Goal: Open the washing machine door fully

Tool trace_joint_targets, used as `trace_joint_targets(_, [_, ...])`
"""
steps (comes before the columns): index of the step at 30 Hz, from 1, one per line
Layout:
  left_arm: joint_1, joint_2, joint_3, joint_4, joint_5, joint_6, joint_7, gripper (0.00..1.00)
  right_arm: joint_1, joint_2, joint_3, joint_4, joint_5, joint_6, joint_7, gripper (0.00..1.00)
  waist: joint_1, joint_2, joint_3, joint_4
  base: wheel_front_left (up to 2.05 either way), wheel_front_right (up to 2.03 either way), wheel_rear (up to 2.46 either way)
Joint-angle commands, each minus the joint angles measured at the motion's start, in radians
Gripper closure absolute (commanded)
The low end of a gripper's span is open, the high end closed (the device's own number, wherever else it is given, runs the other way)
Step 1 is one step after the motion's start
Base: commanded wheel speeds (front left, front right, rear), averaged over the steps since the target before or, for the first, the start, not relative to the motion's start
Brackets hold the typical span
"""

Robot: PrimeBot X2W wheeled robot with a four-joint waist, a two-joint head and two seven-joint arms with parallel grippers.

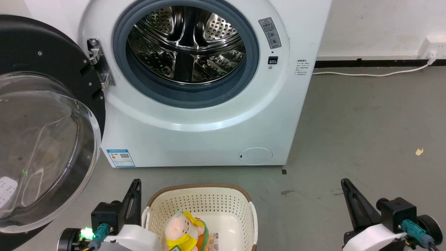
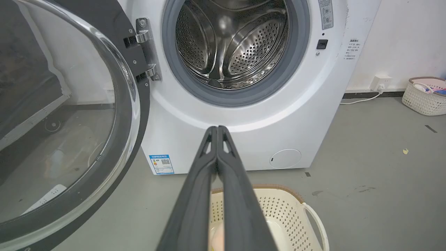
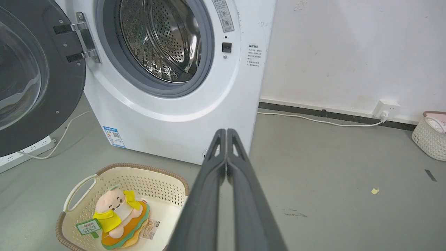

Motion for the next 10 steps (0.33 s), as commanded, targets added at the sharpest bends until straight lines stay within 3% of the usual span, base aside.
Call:
trace_joint_targets(1, [-0.012, -0.007, 0.004, -0.006, 0.01, -0.006, 0.005, 1.0, -0.017, 0.003, 0.002, -0.008, -0.006, 0.001, 0.006, 1.0, 0.0, 0.0, 0.0, 0.0, 0.0, 0.0, 0.0])
trace_joint_targets(10, [-0.014, -0.011, 0.014, -0.018, 0.025, -0.009, 0.023, 1.0, -0.022, 0.003, 0.004, -0.014, -0.013, 0.001, 0.024, 1.0, 0.0, 0.0, 0.001, -0.006, 0.0, 0.0, 0.0])
